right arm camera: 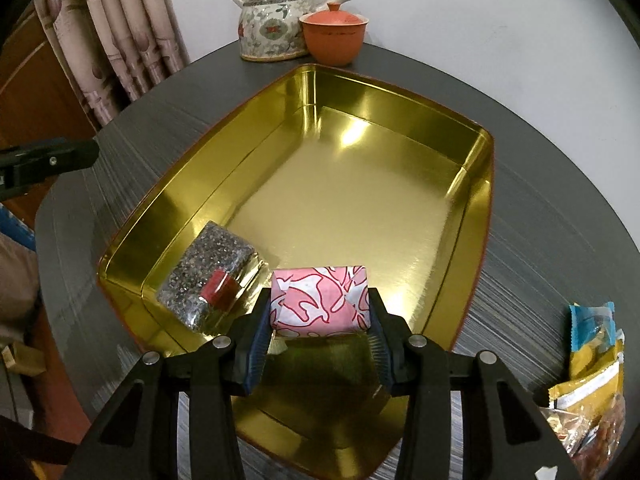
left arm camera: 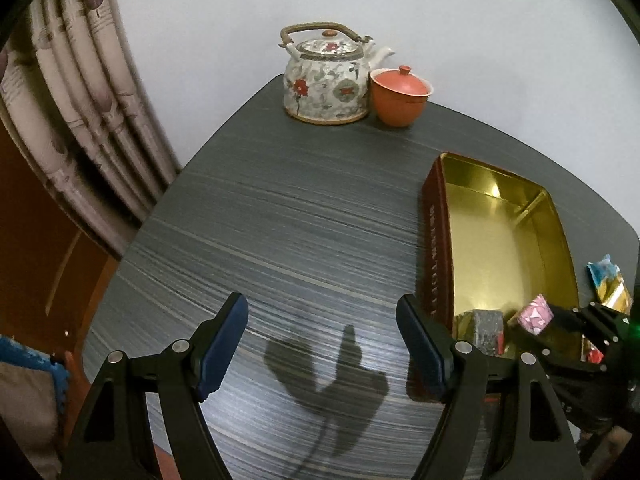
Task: Organize snacks
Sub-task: 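Carry the pink box into the tin beside the dark packet, open right gripper, then grasp the clear bag of fried dough twists with the right gripper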
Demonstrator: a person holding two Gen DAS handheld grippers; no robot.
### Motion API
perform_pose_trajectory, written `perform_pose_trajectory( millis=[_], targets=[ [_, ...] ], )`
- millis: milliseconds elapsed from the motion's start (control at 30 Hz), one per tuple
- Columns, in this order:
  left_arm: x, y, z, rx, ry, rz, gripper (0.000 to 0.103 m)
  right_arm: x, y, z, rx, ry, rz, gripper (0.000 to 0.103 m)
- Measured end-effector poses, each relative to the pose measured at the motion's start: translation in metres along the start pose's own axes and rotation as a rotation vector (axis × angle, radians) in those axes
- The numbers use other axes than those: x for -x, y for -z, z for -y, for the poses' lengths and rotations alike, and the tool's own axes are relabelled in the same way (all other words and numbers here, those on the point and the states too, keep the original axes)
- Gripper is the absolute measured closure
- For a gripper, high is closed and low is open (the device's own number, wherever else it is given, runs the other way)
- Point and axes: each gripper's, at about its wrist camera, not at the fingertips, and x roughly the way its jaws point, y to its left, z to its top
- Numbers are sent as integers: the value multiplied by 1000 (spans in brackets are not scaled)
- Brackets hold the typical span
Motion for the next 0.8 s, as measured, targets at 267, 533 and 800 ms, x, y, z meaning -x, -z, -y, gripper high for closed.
perform_pose_trajectory(
  millis=[267, 533, 800],
  targets=[
    [2, 4, 21, -76, 12, 5, 26, -6, -3, -5, 7, 6, 2, 61],
    [2, 7, 36, -114, 21, 12, 26, 7, 1, 0, -14, -13, 39, 50],
    [2, 9, 43, -135, 18, 14, 26, 46, 15, 19, -36, -22, 118, 41]
  ],
)
